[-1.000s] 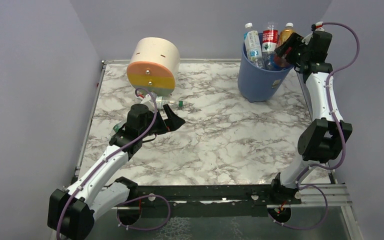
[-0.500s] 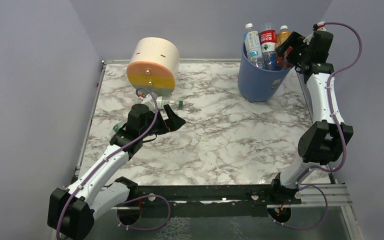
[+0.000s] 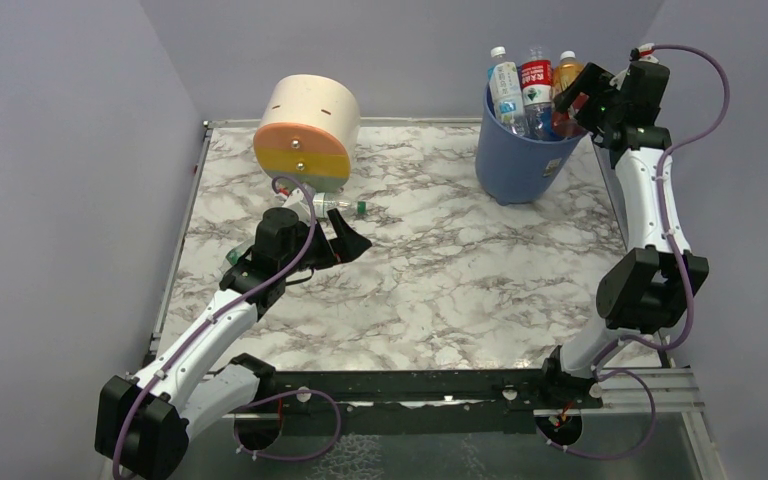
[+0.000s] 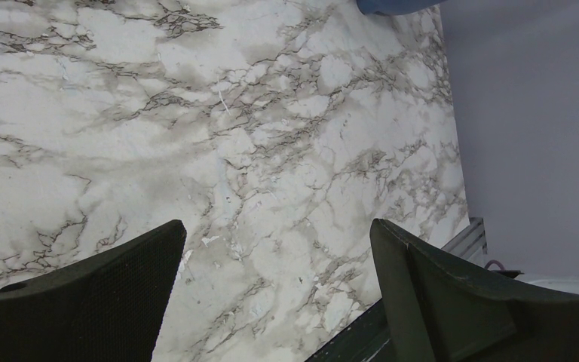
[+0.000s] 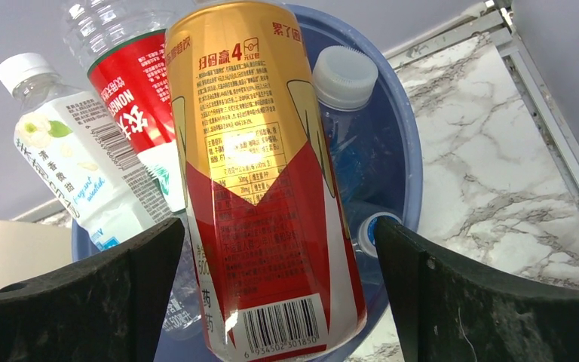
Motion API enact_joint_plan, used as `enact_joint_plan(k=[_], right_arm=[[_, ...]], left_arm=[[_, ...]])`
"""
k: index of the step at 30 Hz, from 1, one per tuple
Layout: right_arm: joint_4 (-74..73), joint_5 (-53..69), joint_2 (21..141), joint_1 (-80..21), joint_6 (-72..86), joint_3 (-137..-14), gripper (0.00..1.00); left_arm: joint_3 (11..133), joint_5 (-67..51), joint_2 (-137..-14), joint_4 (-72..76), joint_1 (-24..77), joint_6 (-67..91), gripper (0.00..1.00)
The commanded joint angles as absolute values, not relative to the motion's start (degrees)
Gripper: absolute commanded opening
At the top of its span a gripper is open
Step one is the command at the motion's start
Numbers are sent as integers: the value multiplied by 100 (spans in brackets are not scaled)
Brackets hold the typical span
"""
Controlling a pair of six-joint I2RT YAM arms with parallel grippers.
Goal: Put the plastic bottles in the bin
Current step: Place the plastic bottle in the trash bin, then adjust the plastic bottle at the trash bin.
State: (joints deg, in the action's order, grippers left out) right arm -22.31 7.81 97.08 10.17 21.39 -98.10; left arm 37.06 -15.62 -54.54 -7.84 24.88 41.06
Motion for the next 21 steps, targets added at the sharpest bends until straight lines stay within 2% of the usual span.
enact_joint_plan(k=[1,16,18,21], right_arm=[[-2499,490,9426,1028,2129,-9932,100],[-2523,396,8998,1028,2124,-9858,100],[-2490,461,8895,1028,2157,-9794,98],[-2427,515,8682,1028,2168,-9622,87]], left_arm=[[3767,-1557,-5407,-645,2540,4076,99],[3703,-1556,-5341,-644,2549,4078,99],[3700,-1556,-5329,-644,2549,4083,99],[3691,-1555,-5310,-644,2550,4087,99]])
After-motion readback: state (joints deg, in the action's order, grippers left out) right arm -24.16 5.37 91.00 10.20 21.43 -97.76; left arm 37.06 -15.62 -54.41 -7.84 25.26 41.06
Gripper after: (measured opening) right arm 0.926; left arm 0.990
